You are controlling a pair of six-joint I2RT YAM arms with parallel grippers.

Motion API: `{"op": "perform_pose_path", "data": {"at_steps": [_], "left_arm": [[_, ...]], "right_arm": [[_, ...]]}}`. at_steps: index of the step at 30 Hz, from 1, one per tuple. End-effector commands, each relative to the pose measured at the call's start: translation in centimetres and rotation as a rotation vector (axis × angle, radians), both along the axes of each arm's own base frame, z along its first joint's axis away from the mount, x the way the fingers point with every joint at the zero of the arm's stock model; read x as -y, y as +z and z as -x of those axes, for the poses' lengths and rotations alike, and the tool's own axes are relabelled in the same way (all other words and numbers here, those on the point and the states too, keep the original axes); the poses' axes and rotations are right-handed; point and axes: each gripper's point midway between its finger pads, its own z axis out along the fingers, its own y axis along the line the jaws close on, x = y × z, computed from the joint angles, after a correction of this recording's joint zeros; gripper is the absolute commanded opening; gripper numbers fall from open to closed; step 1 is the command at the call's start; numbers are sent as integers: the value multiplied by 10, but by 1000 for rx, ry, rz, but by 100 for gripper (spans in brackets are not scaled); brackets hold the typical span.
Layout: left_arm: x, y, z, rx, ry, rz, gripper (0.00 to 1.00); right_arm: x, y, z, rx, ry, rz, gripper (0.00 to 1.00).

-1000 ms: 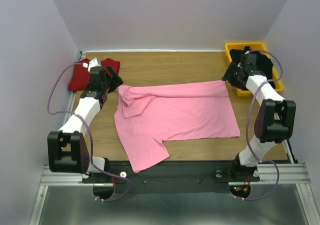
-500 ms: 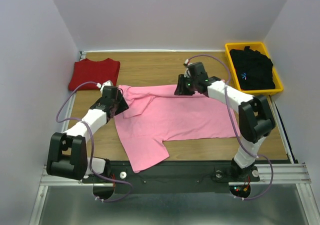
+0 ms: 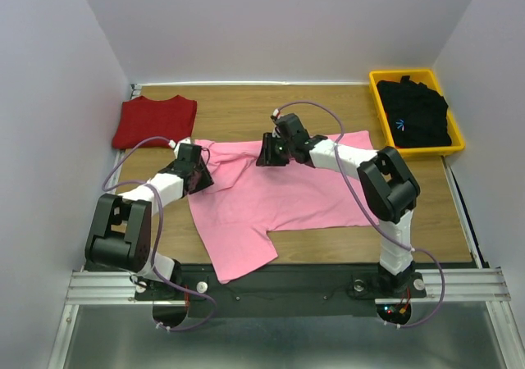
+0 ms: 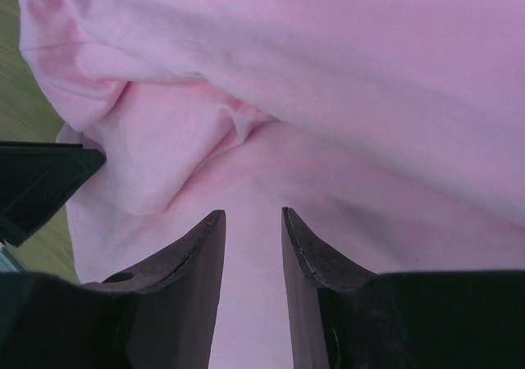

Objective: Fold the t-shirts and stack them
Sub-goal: Fold the tshirt

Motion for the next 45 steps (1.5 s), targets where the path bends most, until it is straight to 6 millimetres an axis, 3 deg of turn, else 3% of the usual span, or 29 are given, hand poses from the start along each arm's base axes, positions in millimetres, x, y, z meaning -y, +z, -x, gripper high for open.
{"op": "perform_pose_path", "data": {"at_steps": [1,6,16,28,33,35,39,45], "left_arm": [[3,7,-10,35,-16,-8,46],[6,2,-6,11,-18,-10,43],[7,34,-12,87,-29,0,4],[22,83,-16,168,-59,89,0],[26,107,-13,209,-66,130,0],[27,115,-12,222,-62,139,0],[33,116,-3,205,-78,185,0],[41,124,0,220,-89,238,0]], "right_arm": [[-34,32,-13,70,13,-112,39],[-50,26,-6,31,42,-141,39],[-74,7,12,-43,82,-166,40],[-88,8,22,-83,116,-202,40],[-89,19,24,-48,136,-225,51],[-83,15,25,-24,140,-197,55],[-72,18,29,30,157,-159,64],[-66,14,38,70,198,-121,64]]}}
